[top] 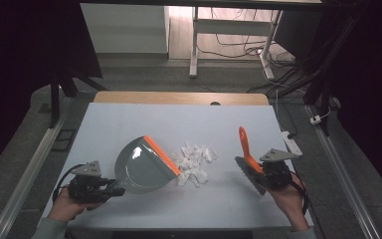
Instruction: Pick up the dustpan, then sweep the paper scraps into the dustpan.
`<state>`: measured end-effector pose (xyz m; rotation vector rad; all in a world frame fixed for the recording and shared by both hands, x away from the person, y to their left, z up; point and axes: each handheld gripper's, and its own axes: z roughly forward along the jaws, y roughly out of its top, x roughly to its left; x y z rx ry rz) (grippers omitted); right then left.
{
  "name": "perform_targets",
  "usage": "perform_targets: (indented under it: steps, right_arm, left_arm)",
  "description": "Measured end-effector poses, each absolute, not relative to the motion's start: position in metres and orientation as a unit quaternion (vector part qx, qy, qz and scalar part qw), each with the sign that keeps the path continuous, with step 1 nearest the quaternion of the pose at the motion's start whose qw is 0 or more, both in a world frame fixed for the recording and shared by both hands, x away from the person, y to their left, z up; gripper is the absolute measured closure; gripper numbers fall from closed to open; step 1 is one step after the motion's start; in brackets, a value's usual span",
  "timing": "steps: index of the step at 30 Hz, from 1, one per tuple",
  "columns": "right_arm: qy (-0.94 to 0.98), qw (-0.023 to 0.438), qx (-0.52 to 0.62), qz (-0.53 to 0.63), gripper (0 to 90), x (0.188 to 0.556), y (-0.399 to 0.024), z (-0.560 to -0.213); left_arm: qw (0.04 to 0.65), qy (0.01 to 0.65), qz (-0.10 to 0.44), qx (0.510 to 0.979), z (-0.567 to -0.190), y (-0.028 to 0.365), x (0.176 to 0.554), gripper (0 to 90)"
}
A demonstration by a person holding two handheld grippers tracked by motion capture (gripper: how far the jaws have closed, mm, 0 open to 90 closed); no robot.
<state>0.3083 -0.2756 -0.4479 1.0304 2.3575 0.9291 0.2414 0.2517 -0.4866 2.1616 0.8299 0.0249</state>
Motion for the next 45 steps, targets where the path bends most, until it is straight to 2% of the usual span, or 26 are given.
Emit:
perform_targets:
  steps: [21,45]
  right_arm:
    - [0.845,0.204,0.359,0.341,70.5,0.318,-0.254,-0.447]
    - [0.837,0.212,0.347,0.365,70.5,0.352,-0.22,-0.434]
  left_arm:
    - [0.357,0.304,0.007,0.883,-0.492,0.261,0.232,61.7]
    - [0.335,0.335,0.001,0.88,-0.486,0.26,0.229,61.6]
